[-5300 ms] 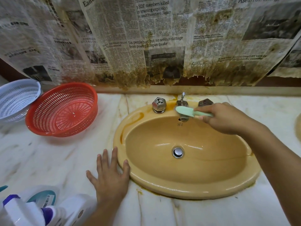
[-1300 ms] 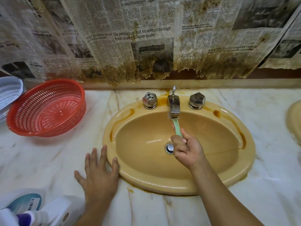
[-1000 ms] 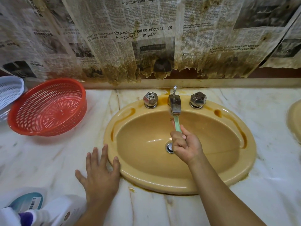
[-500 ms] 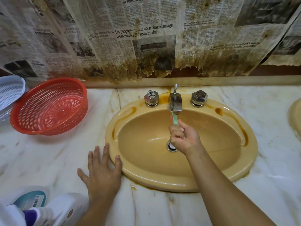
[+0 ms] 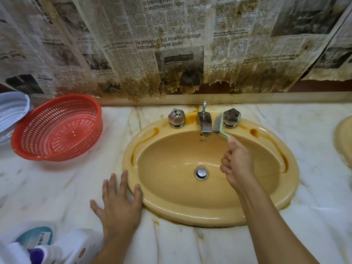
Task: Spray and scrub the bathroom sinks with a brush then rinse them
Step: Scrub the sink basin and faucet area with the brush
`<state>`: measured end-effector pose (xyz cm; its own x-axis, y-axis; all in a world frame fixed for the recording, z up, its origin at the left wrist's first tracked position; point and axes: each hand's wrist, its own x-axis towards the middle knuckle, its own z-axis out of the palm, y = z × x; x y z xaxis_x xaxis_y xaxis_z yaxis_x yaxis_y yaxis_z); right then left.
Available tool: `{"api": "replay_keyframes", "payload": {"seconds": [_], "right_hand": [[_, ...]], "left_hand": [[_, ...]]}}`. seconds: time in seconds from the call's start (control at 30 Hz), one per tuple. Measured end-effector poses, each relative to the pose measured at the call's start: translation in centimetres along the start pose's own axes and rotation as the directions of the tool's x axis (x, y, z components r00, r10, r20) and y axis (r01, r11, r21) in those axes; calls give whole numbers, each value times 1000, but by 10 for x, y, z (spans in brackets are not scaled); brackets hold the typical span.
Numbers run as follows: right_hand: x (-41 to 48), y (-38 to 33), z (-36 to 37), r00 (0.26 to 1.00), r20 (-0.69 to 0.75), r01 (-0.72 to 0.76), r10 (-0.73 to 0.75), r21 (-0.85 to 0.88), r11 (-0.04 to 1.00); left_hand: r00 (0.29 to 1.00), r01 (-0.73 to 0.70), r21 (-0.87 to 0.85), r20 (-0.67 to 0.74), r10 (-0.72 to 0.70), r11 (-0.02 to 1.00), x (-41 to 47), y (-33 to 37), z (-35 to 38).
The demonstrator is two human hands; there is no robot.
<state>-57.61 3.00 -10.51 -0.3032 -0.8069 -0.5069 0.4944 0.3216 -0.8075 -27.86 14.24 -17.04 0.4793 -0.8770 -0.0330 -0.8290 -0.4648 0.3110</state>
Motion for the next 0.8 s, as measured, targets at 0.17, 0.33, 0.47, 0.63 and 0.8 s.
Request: {"api": "replay_keyframes", "payload": {"seconds": [0.17,0.33,0.47,0.63,0.8], "right_hand": [[23,-43,27,965,33,237,-261,-539,808],[39,-57,19,978,80,199,-190,-608,769],[35,-52,8,983,83,182,-164,-560,808],[64,-59,37,992,-27,81,-121,-602,794],[48,-64,43,987,24,137,-161,-656,742]], "left_hand": [[1000,2,8,3,-2,1000,-1,2,-1],[1000,15,4,3,-15,1000,0,4,-3],[1000,15,10,6,-15,1000,0,4,-2],[1000,21,22,5,-21,1000,1,3,-2],[1000,14,27,6,-14,1000,0,3,-2]]}}
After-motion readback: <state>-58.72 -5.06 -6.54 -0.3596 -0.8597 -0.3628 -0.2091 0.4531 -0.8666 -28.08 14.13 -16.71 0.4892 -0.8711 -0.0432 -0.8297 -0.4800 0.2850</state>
